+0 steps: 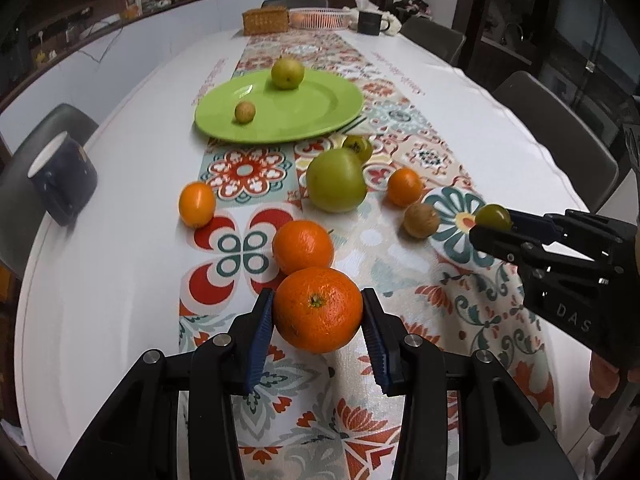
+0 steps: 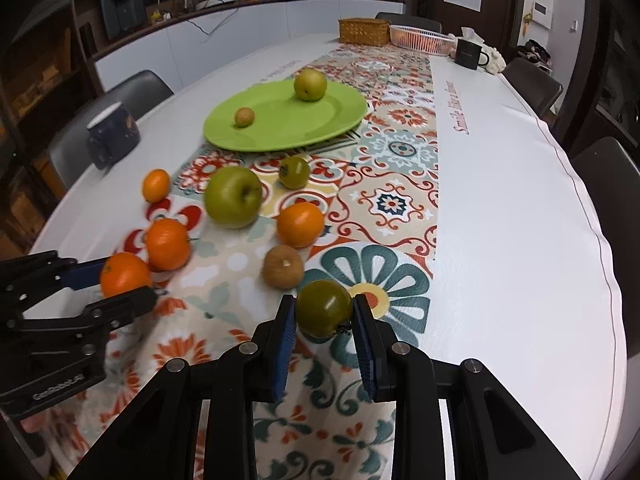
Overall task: Organize fruits
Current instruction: 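Grasp the orange with the left tool while the right tool grasps a green lime, then carry the orange and lime over the green plate and release both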
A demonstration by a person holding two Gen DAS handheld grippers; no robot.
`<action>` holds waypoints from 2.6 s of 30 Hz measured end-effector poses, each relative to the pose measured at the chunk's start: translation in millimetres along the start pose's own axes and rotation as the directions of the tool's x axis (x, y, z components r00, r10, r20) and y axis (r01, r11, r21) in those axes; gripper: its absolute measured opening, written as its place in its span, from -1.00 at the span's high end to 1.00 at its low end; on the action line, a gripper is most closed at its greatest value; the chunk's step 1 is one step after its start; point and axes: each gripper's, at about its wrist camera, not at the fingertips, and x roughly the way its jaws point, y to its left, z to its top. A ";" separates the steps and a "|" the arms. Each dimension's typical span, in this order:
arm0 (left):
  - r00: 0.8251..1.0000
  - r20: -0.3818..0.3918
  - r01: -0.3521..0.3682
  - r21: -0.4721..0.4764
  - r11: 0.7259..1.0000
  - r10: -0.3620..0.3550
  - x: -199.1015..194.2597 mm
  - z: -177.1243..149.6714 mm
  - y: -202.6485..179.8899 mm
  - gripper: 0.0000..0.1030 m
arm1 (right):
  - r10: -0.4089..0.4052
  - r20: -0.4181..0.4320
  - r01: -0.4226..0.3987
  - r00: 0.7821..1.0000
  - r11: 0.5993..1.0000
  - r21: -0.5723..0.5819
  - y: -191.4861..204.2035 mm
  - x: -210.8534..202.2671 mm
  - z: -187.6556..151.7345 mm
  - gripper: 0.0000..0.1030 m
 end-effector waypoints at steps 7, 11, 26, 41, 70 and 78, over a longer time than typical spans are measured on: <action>0.998 0.059 0.009 0.013 1.000 -0.010 -24.2 6.8 0.8 0.18 | 0.021 0.060 -0.022 0.998 1.000 0.015 8.0 -26.2 4.7 0.43; 0.995 0.098 0.010 0.018 1.000 -0.012 -37.2 11.0 4.0 0.18 | 0.021 0.105 -0.022 0.994 1.000 0.008 16.6 -43.1 10.3 0.43; 0.975 0.224 -0.012 0.023 1.000 0.006 -66.8 48.0 25.8 0.18 | 0.028 0.217 -0.024 0.976 0.999 -0.023 35.8 -66.4 50.5 0.43; 0.955 0.296 -0.030 0.052 0.998 0.013 -65.4 105.9 48.7 0.18 | 0.033 0.268 -0.021 0.963 0.999 -0.048 40.6 -49.5 115.0 0.43; 0.997 0.067 0.021 0.048 0.999 -0.024 111.2 210.6 100.7 0.18 | 0.049 0.076 -0.047 0.996 0.999 -0.023 12.3 110.7 215.4 0.43; 1.000 -0.003 -0.014 0.053 0.998 0.014 138.3 215.8 101.1 0.12 | 0.050 0.014 -0.050 0.999 0.999 -0.005 7.8 140.5 211.7 0.43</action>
